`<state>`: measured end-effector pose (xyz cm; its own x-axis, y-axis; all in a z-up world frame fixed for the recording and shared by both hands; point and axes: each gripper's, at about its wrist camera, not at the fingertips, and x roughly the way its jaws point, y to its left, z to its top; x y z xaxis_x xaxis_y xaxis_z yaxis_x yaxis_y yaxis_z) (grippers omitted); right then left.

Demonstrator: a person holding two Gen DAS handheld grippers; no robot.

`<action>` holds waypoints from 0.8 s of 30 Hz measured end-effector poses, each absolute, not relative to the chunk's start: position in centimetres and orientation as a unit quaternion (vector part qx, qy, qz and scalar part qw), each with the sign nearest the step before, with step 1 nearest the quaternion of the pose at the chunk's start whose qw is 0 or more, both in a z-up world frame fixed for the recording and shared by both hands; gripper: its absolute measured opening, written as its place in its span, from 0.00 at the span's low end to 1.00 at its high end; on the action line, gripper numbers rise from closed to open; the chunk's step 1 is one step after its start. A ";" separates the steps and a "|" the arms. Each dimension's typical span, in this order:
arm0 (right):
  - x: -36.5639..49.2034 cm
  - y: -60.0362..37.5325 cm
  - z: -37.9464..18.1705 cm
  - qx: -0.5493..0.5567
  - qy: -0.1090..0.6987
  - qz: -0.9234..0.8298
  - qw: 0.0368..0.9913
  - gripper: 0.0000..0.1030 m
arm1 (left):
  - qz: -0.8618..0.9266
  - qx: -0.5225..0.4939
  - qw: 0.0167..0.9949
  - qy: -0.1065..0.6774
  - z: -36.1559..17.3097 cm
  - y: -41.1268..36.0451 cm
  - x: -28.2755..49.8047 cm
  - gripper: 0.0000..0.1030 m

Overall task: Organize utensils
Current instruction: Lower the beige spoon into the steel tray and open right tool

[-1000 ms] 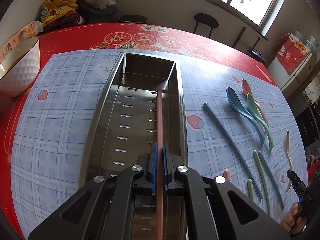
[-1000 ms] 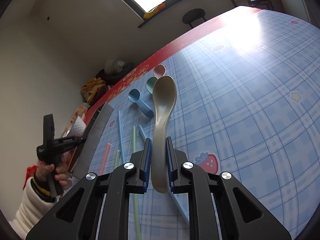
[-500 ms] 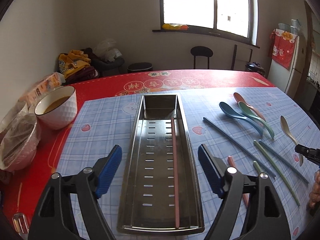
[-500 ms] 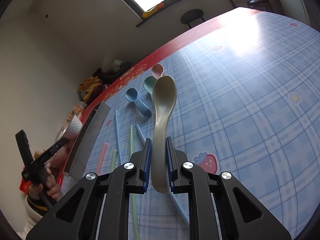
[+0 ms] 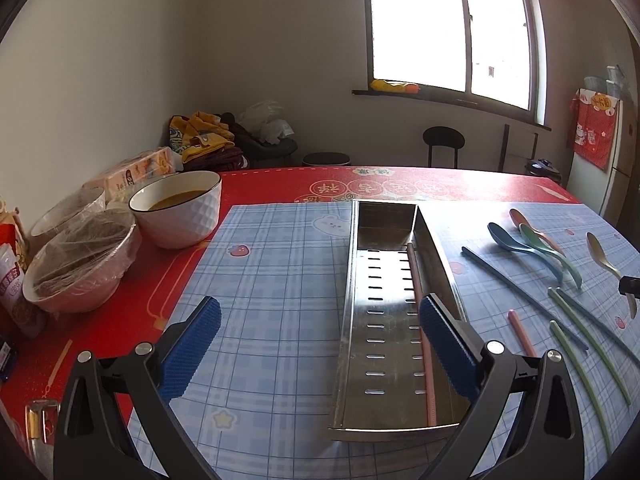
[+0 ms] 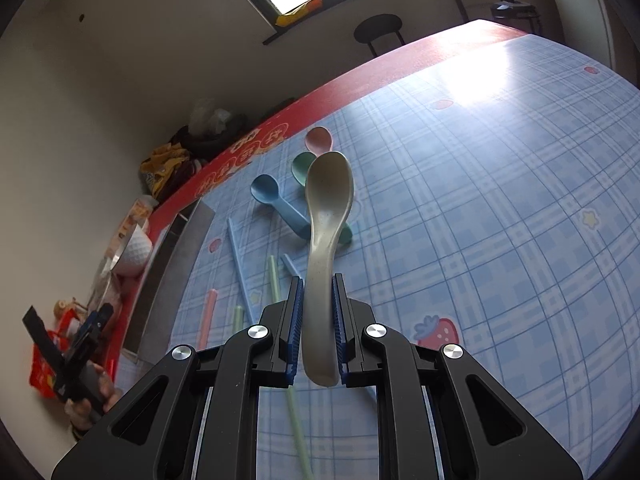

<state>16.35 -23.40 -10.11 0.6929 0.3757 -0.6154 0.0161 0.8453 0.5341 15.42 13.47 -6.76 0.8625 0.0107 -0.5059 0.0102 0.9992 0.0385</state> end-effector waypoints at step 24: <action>33.1 2.8 -9.4 0.141 0.513 0.170 0.830 0.14 | 0.036 -0.057 0.957 0.281 -7.6 17.2 16.3 0.94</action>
<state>33.11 2.79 -9.41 0.4161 0.4266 -0.8030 -0.1372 0.9024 0.4084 16.26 17.21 -7.57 0.8393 0.0375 -0.5423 -0.1016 0.9909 -0.0887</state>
